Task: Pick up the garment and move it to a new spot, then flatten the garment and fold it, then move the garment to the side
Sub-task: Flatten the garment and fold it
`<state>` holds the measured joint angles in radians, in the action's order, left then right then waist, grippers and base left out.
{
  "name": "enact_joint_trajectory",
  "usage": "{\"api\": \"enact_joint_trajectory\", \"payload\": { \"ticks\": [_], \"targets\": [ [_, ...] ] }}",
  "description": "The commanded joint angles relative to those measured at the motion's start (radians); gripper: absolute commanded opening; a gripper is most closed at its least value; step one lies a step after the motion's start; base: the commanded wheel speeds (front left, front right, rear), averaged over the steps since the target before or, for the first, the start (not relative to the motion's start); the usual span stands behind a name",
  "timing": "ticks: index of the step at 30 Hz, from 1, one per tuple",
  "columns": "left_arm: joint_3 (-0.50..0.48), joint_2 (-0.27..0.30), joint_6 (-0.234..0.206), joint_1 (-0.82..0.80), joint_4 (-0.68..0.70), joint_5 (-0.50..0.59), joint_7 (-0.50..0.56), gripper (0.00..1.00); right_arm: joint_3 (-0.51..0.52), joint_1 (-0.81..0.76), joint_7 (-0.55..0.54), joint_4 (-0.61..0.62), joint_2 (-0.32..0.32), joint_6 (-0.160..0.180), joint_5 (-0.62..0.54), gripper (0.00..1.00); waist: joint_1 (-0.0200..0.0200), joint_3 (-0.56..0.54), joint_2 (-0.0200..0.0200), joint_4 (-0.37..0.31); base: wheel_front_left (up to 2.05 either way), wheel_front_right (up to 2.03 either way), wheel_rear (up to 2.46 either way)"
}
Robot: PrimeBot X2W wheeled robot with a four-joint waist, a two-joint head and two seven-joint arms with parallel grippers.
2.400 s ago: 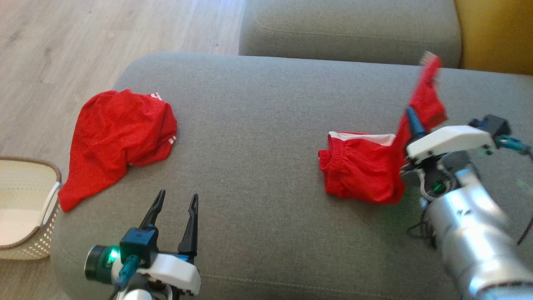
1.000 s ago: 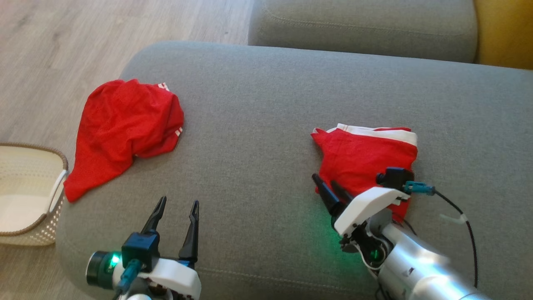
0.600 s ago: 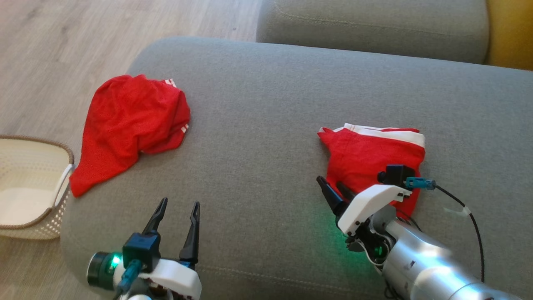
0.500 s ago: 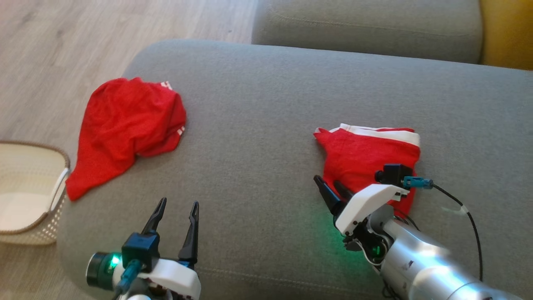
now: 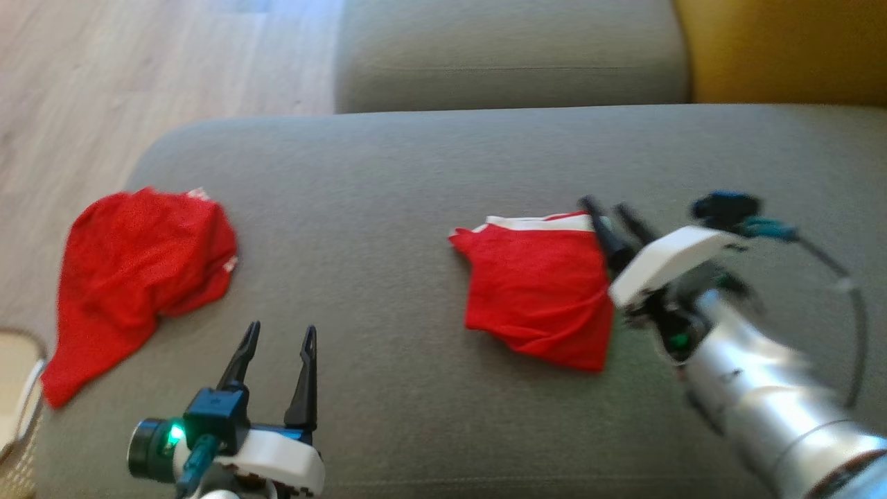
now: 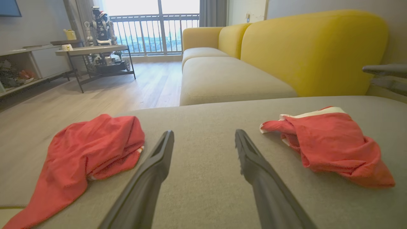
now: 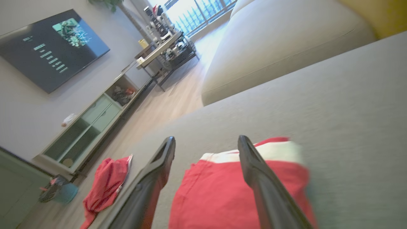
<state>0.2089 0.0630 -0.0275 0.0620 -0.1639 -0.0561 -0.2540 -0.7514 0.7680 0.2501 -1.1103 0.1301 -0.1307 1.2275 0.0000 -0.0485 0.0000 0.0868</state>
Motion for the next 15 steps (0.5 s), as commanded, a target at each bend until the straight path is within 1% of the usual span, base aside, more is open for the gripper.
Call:
{"api": "enact_joint_trajectory", "payload": {
  "ticks": [1,3,6,8,10,12,15],
  "targets": [
    [-0.038,-0.003,-0.009,-0.035,0.045,-0.005,-0.008,1.0,0.027,0.011,0.011,0.03,0.011,0.0,-0.042,1.0,0.0,-0.009,0.0,-0.03,0.0,0.0,0.0],
    [-0.042,-0.005,-0.013,-0.031,0.061,-0.011,-0.008,1.0,0.113,-0.02,0.011,0.058,0.033,0.0,-0.139,1.0,0.0,-0.01,0.0,-0.052,0.0,0.0,0.0],
    [-0.046,-0.007,-0.02,-0.026,0.078,-0.017,-0.008,1.0,0.248,-0.098,0.011,0.124,0.05,0.0,-0.29,1.0,0.0,-0.01,0.0,-0.079,0.0,0.0,0.0],
    [-0.048,-0.008,-0.023,-0.022,0.088,-0.02,-0.008,1.0,0.344,-0.165,0.011,0.18,0.05,0.0,-0.402,1.0,0.0,-0.01,0.0,-0.093,0.0,0.0,0.0],
    [-0.052,-0.009,-0.027,-0.018,0.098,-0.027,-0.008,1.0,0.441,-0.237,0.012,0.243,0.035,0.0,-0.511,1.0,0.0,-0.009,0.0,-0.105,0.0,0.0,0.0],
    [-0.059,-0.01,-0.03,-0.014,0.107,-0.036,-0.008,1.0,0.536,-0.313,0.012,0.312,0.005,0.0,-0.61,1.0,0.0,-0.006,0.0,-0.113,0.0,0.0,0.0],
    [-0.064,-0.011,-0.032,-0.012,0.112,-0.041,-0.008,1.0,0.64,-0.415,0.012,0.42,-0.034,0.0,-0.775,1.0,0.0,-0.001,0.0,-0.12,0.0,0.0,0.0]
  ]
}}
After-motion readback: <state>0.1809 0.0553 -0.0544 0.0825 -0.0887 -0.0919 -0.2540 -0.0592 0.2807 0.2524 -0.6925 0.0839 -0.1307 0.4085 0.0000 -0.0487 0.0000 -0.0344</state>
